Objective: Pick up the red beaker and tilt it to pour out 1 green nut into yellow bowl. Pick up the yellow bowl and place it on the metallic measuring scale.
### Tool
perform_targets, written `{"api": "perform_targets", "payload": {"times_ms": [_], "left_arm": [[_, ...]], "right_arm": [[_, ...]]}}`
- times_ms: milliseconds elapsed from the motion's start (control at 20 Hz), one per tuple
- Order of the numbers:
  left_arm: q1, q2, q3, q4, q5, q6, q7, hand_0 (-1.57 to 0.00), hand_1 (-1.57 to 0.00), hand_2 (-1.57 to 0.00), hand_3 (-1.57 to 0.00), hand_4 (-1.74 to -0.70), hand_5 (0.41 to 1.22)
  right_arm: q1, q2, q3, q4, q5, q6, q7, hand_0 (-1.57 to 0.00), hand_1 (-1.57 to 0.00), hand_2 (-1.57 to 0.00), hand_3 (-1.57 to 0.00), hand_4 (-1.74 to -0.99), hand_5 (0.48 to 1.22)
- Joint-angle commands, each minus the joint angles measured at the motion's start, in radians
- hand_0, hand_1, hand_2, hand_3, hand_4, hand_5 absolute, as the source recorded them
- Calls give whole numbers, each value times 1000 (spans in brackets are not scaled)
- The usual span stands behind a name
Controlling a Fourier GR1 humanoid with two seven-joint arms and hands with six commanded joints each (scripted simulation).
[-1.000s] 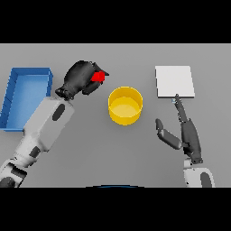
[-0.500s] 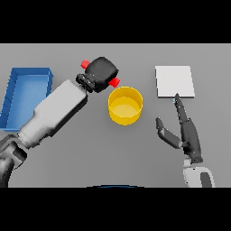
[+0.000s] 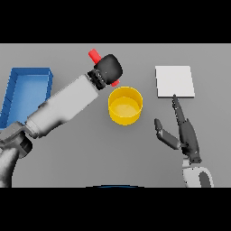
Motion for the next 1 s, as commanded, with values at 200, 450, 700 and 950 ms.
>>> {"api": "perform_targets", "payload": {"times_ms": [200, 450, 700, 950], "left_arm": [[-20, -30, -56, 13, -67, 35, 18, -1571, -1571, -1571, -1571, -1736, 1221], [-48, -56, -139, 12, -147, 13, 11, -1571, -1571, -1571, -1571, -1735, 1221], [-121, -74, -231, 64, -232, -3, -68, -1571, -1571, -1571, -1571, -1732, 1221], [-168, -108, -259, 97, -265, -37, -101, -1571, -1571, -1571, -1571, -1728, 1221]], "right_arm": [[-6, 8, -5, -4, -17, 2, -10, 1, 1, 1, 1, -1058, 700], [3, 14, 5, -9, 20, -27, -9, 1, 1, 1, 1, -1082, 677], [-8, 13, 2, -7, 22, -30, 4, 1, 1, 1, 1, -1061, 671], [-10, 9, 2, -18, 25, -30, -2, 1, 1, 1, 1, -1035, 685]]}}
